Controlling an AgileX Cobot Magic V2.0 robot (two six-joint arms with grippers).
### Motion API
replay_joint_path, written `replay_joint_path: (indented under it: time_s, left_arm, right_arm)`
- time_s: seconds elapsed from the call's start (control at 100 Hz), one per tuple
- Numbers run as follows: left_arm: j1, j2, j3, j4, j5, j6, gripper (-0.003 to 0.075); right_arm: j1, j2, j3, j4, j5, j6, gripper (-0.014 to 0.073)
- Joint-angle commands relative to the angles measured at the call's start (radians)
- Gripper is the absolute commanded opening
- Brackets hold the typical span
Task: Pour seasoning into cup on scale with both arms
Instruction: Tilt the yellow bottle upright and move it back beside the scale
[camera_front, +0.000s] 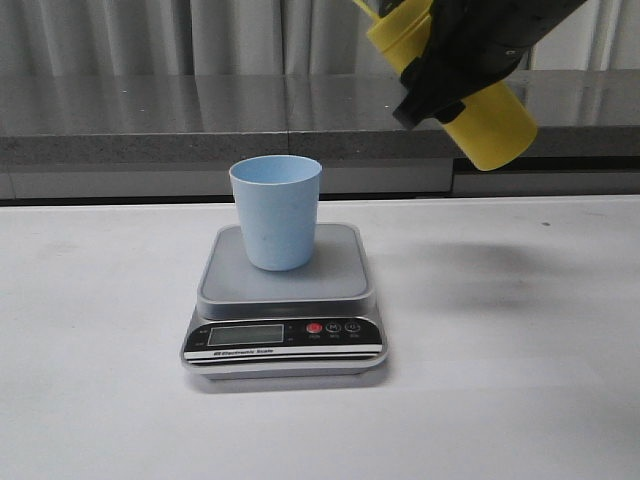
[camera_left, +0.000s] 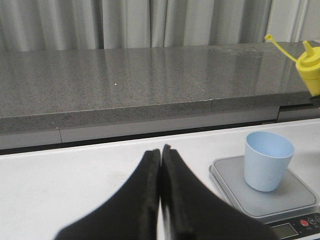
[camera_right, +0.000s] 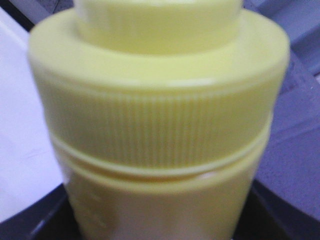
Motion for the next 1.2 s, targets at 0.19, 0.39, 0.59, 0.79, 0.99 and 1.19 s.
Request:
replay_joint_path:
  time_s: [0.19, 0.39, 0.59, 0.79, 0.99, 1.19]
  left_arm:
    - [0.0, 0.01, -0.028, -0.003, -0.073, 0.002, -0.0018]
    - [0.0, 0.01, -0.028, -0.003, -0.073, 0.002, -0.0018]
    - [0.0, 0.01, -0.028, -0.003, -0.073, 0.002, -0.0018]
    - [0.0, 0.01, -0.028, -0.003, -0.073, 0.002, -0.0018]
    - [0.0, 0.01, -0.028, -0.003, -0.073, 0.002, -0.0018]
    - [0.0, 0.01, -0.028, -0.003, -0.073, 0.002, -0.0018]
  right_arm:
    - [-0.079, -0.108, -0.034, 0.232, -0.159, -0.125, 0.0223]
    - [-0.158, -0.127, -0.027, 0.542, -0.384, -0.37, 0.0223]
    - [-0.209, -0.127, 0.043, 0.875, -0.605, -0.702, 0.0223]
    - [-0.212, -0.127, 0.197, 1.202, -0.866, -1.007, 0.0223]
    - [-0.212, -0.127, 0.354, 1.412, -1.085, -1.133, 0.0223]
    - [-0.224, -0.106, 0.429, 1.433, -1.185, -1.135, 0.0223]
